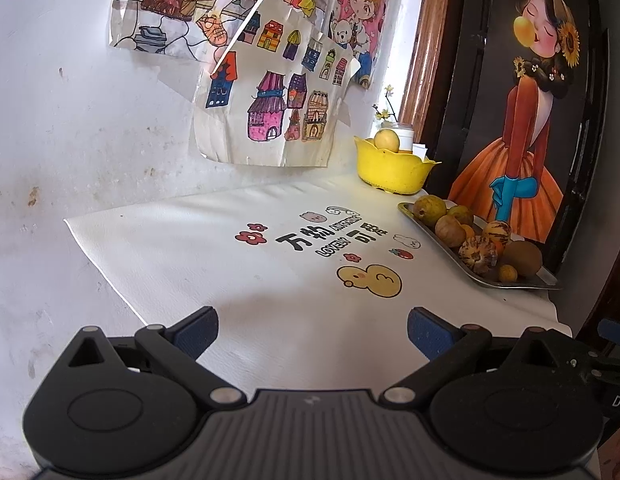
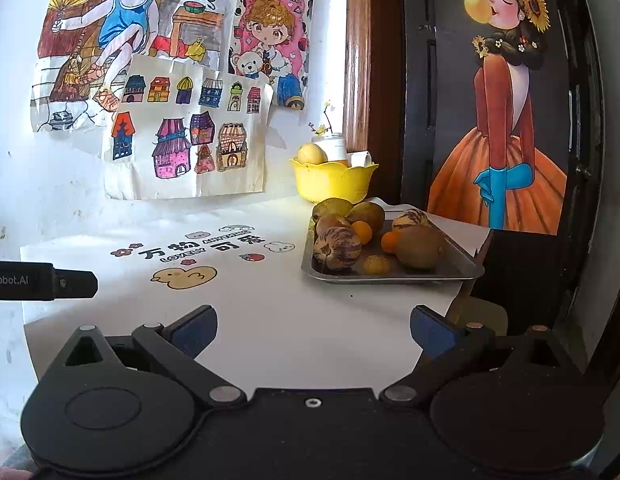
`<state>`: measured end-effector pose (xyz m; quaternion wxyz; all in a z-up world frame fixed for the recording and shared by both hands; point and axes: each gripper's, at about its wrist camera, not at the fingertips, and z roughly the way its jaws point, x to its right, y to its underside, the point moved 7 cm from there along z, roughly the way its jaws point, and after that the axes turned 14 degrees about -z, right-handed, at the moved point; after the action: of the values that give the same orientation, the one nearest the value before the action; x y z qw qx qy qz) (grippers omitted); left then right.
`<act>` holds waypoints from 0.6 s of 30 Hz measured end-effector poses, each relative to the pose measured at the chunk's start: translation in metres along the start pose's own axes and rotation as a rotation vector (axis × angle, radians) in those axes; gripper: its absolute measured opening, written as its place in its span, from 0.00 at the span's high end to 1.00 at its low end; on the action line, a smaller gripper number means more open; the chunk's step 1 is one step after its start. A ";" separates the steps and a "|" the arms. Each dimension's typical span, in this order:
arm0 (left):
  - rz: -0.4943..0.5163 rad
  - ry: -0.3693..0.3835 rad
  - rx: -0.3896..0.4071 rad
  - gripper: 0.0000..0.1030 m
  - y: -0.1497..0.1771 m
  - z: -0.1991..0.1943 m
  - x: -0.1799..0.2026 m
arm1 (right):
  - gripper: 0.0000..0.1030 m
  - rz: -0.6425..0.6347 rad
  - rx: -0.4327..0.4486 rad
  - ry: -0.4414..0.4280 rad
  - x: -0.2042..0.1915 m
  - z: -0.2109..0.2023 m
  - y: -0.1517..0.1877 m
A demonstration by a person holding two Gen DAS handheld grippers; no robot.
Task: Organize fruits
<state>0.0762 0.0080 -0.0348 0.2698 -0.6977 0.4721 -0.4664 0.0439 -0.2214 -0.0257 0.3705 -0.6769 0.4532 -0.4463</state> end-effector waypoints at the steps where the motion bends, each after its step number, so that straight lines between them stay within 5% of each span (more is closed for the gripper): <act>1: 0.001 0.000 0.000 0.00 0.000 0.000 0.000 | 0.01 0.001 0.001 0.001 0.000 0.000 0.000; 18: 0.001 -0.003 -0.003 0.00 0.002 0.000 0.001 | 0.01 -0.001 0.002 0.001 0.000 0.000 0.000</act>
<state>0.0753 0.0065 -0.0356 0.2695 -0.6985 0.4726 -0.4648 0.0436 -0.2211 -0.0254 0.3707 -0.6765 0.4527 -0.4472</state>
